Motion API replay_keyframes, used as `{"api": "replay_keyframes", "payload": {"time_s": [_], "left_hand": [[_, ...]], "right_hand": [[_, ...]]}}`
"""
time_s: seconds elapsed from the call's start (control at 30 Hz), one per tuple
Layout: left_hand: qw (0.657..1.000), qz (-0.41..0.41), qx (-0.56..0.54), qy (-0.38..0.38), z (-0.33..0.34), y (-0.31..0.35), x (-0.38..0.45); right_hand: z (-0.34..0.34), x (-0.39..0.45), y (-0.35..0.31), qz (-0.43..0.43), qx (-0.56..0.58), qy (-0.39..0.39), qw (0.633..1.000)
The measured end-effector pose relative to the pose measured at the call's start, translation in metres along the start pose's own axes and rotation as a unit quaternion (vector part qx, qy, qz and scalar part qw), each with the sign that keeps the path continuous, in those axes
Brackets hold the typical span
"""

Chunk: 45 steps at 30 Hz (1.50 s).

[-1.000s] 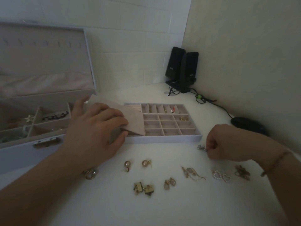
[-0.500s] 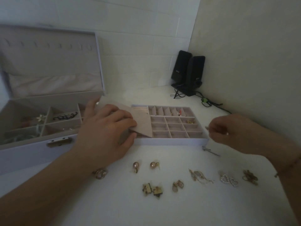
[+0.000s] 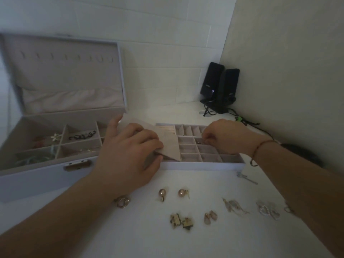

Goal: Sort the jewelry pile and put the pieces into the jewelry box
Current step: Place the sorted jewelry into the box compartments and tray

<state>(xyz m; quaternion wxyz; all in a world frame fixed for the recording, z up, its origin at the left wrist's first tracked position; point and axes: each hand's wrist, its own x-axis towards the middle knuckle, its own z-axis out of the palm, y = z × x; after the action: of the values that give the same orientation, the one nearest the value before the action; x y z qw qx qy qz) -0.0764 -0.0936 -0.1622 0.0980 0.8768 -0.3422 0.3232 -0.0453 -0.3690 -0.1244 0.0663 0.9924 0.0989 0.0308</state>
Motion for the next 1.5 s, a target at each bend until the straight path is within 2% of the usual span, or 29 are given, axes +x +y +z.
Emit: {"api": "replay_keyframes", "payload": {"time_s": [0.2,0.43,0.6,0.73,0.87,0.97,1.07,1.27,1.5], "left_hand": [[1.000,-0.002,-0.002,0.000,0.001,0.000,-0.001],[1.000,-0.001,0.007,0.011,0.002,0.001,0.000],[1.000,-0.003,0.008,0.012,0.002,0.001,0.000],[1.000,-0.003,0.007,0.015,0.002,0.002,0.000],[1.000,-0.002,0.011,0.015,0.002,0.001,0.000],[1.000,0.001,0.011,0.016,0.002,0.001,0.000],[1.000,0.001,0.008,0.016,0.002,0.001,0.000],[1.000,-0.002,0.009,0.004,0.001,0.001,0.000],[1.000,-0.007,0.004,-0.009,0.000,0.000,0.000]], "right_hand": [[-0.015,-0.039,0.021,0.027,0.107,0.063,0.992],[-0.014,-0.118,0.026,0.117,0.066,-0.109,0.985],[0.001,-0.118,0.014,0.166,0.046,-0.074,0.982],[0.006,-0.118,0.006,0.157,0.016,-0.069,0.985],[0.019,-0.121,-0.002,0.113,-0.034,-0.056,0.991],[0.015,-0.119,-0.002,0.088,0.024,-0.071,0.993],[0.003,-0.104,0.000,0.075,0.087,-0.016,0.993],[-0.004,-0.044,-0.003,0.056,0.090,0.064,0.992],[0.008,-0.012,-0.009,0.068,0.034,0.023,0.997]]}}
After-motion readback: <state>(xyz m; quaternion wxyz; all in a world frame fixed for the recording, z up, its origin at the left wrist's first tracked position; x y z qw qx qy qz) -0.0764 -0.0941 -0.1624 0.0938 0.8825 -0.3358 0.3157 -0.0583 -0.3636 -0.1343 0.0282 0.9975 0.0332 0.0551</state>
